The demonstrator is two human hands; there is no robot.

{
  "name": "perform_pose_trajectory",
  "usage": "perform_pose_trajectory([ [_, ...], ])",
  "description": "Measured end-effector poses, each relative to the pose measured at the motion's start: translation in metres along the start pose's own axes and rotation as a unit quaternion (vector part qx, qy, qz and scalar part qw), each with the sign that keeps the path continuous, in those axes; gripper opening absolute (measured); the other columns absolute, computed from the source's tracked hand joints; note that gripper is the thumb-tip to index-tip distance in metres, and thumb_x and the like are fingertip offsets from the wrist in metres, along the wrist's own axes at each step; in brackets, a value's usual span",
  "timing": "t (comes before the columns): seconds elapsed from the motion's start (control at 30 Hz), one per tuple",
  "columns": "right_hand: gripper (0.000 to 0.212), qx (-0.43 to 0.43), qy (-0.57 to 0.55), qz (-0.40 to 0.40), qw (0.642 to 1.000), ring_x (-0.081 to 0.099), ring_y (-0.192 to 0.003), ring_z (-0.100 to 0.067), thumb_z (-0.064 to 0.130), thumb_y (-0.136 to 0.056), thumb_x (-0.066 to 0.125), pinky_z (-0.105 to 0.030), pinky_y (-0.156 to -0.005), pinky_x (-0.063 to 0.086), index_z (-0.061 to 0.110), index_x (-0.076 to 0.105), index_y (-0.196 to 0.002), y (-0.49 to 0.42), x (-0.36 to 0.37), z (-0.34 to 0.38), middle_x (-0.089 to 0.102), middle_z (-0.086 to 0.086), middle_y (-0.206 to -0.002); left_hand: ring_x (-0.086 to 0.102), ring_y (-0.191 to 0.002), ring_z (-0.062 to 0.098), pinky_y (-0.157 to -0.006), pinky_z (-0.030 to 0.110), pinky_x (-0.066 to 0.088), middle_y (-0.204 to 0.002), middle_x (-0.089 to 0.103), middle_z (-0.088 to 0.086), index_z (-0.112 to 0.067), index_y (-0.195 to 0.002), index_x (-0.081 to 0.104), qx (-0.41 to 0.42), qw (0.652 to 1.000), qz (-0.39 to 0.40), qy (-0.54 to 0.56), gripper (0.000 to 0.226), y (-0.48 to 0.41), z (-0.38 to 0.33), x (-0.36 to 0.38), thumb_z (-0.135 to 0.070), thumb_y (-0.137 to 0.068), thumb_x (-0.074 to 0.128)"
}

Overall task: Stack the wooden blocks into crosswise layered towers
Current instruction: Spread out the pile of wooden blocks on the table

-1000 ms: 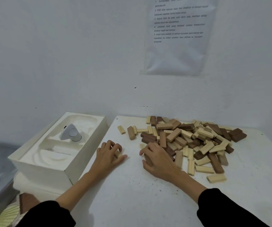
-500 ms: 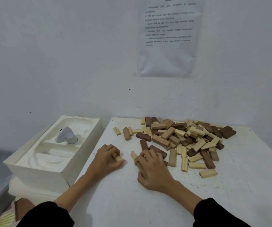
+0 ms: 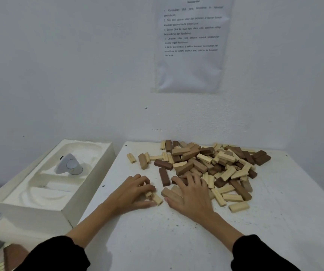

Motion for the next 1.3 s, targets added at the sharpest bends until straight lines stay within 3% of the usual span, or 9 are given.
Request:
perform_pose_trajectory([
  [0.2,0.052,-0.067,-0.078,-0.021,0.994,0.046,-0.079,-0.018,0.062,-0.067,0.053,-0.024,-0.061,0.039,0.027,0.053,-0.105,0.002,0.0,0.001,0.043,-0.003,-0.09,0.045,-0.085,0.006,-0.071,0.021,0.031,-0.097,0.059,-0.009,-0.031,-0.095,0.048,0.062,0.994,-0.058,-0.073,0.028,0.006,-0.005,-0.002,-0.056,-0.095,0.037],
  [0.43,0.05,-0.078,-0.086,-0.001,0.993,0.053,-0.082,-0.017,0.06,-0.068,0.054,-0.02,-0.053,0.045,0.025,0.055,-0.103,0.001,0.001,-0.001,0.05,-0.001,-0.092,0.044,-0.084,0.01,-0.07,0.02,0.029,-0.095,0.059,-0.002,-0.025,-0.095,0.048,0.046,0.99,-0.115,-0.061,0.028,0.008,0.0,-0.005,-0.048,-0.1,0.031],
  [0.6,0.059,-0.024,-0.112,-0.013,0.993,0.051,-0.083,-0.014,0.064,-0.071,0.049,-0.024,-0.061,0.047,0.026,0.051,-0.116,-0.02,-0.018,-0.013,0.047,0.002,-0.1,0.045,-0.084,0.011,-0.069,0.025,0.033,-0.094,0.058,-0.002,-0.024,-0.095,0.048,-0.008,0.984,-0.178,-0.026,0.032,-0.016,0.018,-0.021,-0.052,-0.098,0.032],
  [0.77,0.058,0.02,-0.045,-0.08,0.996,0.055,-0.086,-0.022,0.059,-0.074,0.057,-0.027,-0.059,0.047,0.023,0.051,-0.119,-0.072,-0.051,-0.051,0.05,-0.005,-0.105,0.045,-0.08,0.012,-0.067,0.028,0.033,-0.091,0.055,-0.002,-0.019,-0.089,0.054,-0.05,0.98,-0.194,-0.012,0.038,-0.08,0.022,-0.025,-0.053,-0.094,0.038],
  [0.87,0.056,0.074,-0.026,-0.04,0.996,0.049,-0.101,-0.026,0.054,-0.079,0.06,-0.031,-0.068,0.041,0.023,0.046,-0.122,-0.099,-0.057,-0.084,0.046,-0.007,-0.114,0.049,-0.078,0.018,-0.066,0.029,0.032,-0.088,0.054,0.002,-0.014,-0.085,0.059,-0.113,0.97,-0.214,0.014,0.039,-0.121,0.016,-0.013,-0.049,-0.09,0.042],
  [0.97,0.059,0.088,-0.014,0.002,0.996,0.045,-0.108,-0.026,0.052,-0.081,0.06,-0.031,-0.072,0.038,0.022,0.043,-0.128,-0.111,-0.049,-0.109,0.044,-0.008,-0.119,0.053,-0.084,0.027,-0.067,0.032,0.031,-0.091,0.056,0.008,-0.011,-0.088,0.061,-0.138,0.975,-0.173,0.002,0.04,-0.156,0.009,0.007,-0.047,-0.089,0.045],
  [1.03,0.058,0.067,0.01,0.014,0.998,0.042,-0.111,-0.025,0.054,-0.085,0.054,-0.032,-0.075,0.04,0.023,0.042,-0.131,-0.113,-0.038,-0.12,0.045,-0.008,-0.119,0.051,-0.095,0.027,-0.071,0.032,0.031,-0.101,0.055,0.008,-0.01,-0.095,0.062,-0.164,0.979,-0.118,-0.008,0.041,-0.172,0.004,0.02,-0.049,-0.089,0.051],
  [1.17,0.07,0.04,0.059,0.012,0.997,0.041,-0.115,-0.028,0.059,-0.084,0.013,-0.041,-0.089,0.035,0.024,0.042,-0.137,-0.11,-0.026,-0.128,0.049,-0.009,-0.124,0.041,-0.114,0.022,-0.088,0.035,0.033,-0.122,0.047,0.004,-0.018,-0.11,0.06,-0.247,0.966,-0.075,0.03,0.048,-0.177,0.002,0.027,-0.057,-0.084,0.057],
  [1.3,0.063,0.035,-0.012,-0.061,0.997,0.043,-0.118,-0.034,0.047,-0.086,0.02,-0.05,-0.096,0.033,0.017,0.056,-0.127,-0.107,-0.034,-0.115,0.052,-0.016,-0.126,0.04,-0.121,0.026,-0.096,0.041,0.033,-0.127,0.047,0.006,-0.021,-0.115,0.06,-0.297,0.943,-0.135,0.058,0.073,-0.151,0.023,0.006,-0.077,-0.071,0.044],
])
Point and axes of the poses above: each hand's wrist, its own y-axis away from the middle knuckle, its own x-axis out of the palm, z = x × y, the point moved 2 cm from there along -y, towards the middle knuckle
